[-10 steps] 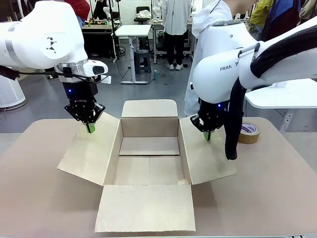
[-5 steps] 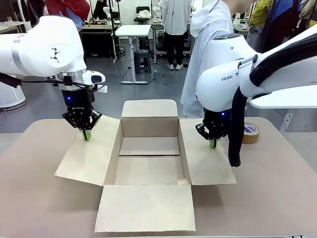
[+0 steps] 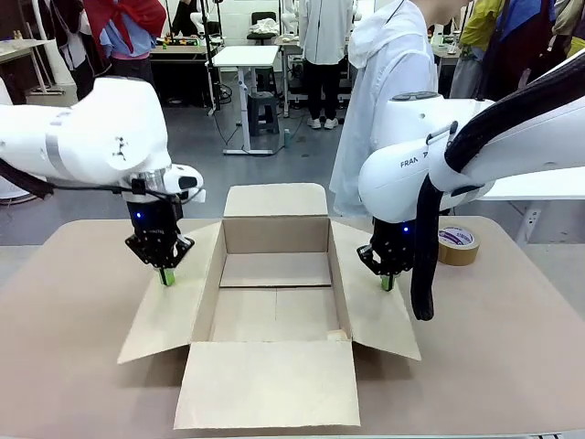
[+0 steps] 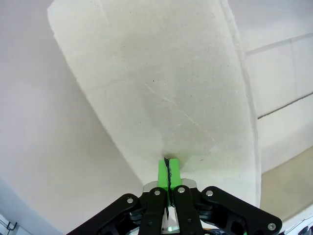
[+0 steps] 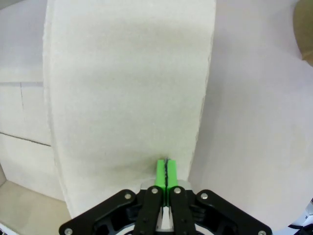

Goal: Wrap the clocks to prevent damage.
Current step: Open the side flaps of the Package Box.

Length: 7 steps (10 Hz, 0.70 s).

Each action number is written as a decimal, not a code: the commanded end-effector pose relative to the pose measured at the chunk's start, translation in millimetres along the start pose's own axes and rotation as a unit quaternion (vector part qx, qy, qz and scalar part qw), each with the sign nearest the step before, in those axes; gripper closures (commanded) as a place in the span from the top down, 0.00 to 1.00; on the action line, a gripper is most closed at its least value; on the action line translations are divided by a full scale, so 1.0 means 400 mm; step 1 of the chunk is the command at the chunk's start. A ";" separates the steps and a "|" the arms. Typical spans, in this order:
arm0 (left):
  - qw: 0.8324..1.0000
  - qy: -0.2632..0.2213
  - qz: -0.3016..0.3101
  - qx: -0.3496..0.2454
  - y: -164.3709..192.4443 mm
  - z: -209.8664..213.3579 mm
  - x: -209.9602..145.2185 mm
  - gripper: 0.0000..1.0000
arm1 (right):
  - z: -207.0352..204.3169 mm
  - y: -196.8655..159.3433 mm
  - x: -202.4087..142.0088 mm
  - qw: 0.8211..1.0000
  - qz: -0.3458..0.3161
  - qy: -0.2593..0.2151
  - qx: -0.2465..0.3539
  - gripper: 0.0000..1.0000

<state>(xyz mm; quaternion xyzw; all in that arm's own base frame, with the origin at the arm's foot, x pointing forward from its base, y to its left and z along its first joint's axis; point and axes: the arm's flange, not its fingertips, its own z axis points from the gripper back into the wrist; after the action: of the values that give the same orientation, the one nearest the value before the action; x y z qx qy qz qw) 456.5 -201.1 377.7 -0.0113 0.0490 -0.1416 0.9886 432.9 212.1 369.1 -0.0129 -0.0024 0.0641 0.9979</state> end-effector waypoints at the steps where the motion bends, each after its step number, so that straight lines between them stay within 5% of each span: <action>1: 1.000 -0.016 -0.010 0.015 -0.006 -0.018 0.004 0.00 | -0.001 -0.003 -0.004 1.000 0.003 -0.007 0.023 0.01; 4: 0.998 -0.045 0.032 0.000 0.006 0.003 -0.003 0.00 | -0.003 -0.008 0.000 0.999 -0.003 -0.011 0.034 0.01; 7: 1.000 -0.017 -0.004 0.000 -0.007 -0.011 0.010 0.00 | 0.003 0.002 0.005 1.000 -0.005 -0.006 0.010 0.01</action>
<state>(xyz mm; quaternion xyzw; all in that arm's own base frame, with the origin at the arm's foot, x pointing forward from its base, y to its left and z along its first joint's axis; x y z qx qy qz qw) 460.5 -204.9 374.7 -0.0157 0.0273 -0.1402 0.9896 435.5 212.6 370.8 0.0013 -0.0087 0.0561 0.9984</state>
